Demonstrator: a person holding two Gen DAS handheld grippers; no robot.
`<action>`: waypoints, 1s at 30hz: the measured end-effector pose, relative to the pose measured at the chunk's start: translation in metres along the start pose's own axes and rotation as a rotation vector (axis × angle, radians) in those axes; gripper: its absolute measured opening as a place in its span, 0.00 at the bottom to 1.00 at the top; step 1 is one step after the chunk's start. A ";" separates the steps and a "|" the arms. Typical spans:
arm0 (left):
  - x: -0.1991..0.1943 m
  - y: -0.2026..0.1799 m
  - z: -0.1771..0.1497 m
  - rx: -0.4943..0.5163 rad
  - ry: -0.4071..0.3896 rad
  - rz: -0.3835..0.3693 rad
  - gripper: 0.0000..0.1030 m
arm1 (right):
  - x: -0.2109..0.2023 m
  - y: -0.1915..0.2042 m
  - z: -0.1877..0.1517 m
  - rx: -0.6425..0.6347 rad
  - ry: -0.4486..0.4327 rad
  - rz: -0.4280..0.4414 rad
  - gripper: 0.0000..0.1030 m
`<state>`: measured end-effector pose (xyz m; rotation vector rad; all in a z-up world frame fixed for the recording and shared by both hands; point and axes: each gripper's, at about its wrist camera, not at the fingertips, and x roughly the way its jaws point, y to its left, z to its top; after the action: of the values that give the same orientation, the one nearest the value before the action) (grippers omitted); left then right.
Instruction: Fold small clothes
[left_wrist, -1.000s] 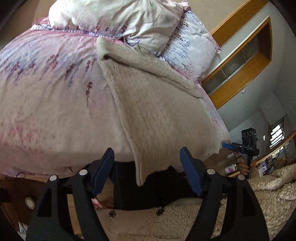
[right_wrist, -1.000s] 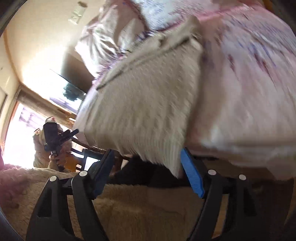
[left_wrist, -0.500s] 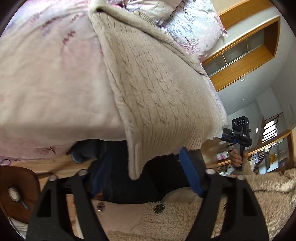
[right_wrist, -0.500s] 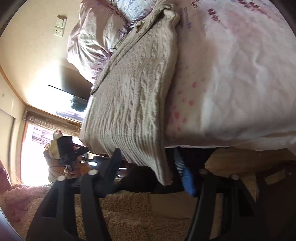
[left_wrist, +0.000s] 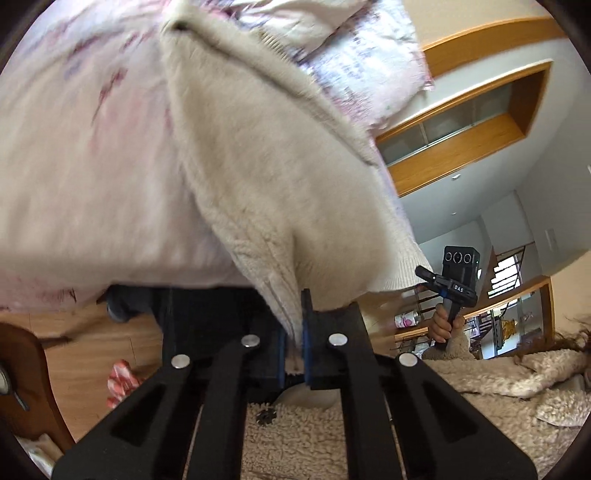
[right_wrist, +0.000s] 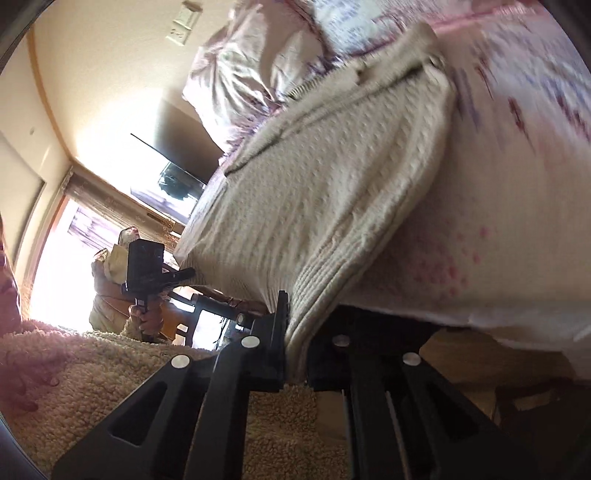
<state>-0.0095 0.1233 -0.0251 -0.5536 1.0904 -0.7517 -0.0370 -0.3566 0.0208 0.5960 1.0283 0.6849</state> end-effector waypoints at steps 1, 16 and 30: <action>-0.005 -0.004 0.004 0.017 -0.022 0.008 0.06 | -0.004 0.005 0.005 -0.019 -0.022 0.003 0.08; -0.044 -0.018 0.103 0.075 -0.281 0.156 0.06 | -0.006 0.054 0.111 -0.236 -0.435 -0.279 0.08; -0.025 -0.009 0.270 0.039 -0.372 0.280 0.06 | 0.031 0.022 0.211 -0.154 -0.567 -0.386 0.08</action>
<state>0.2319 0.1467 0.0962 -0.4720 0.7836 -0.4036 0.1603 -0.3456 0.1037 0.4045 0.5289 0.2250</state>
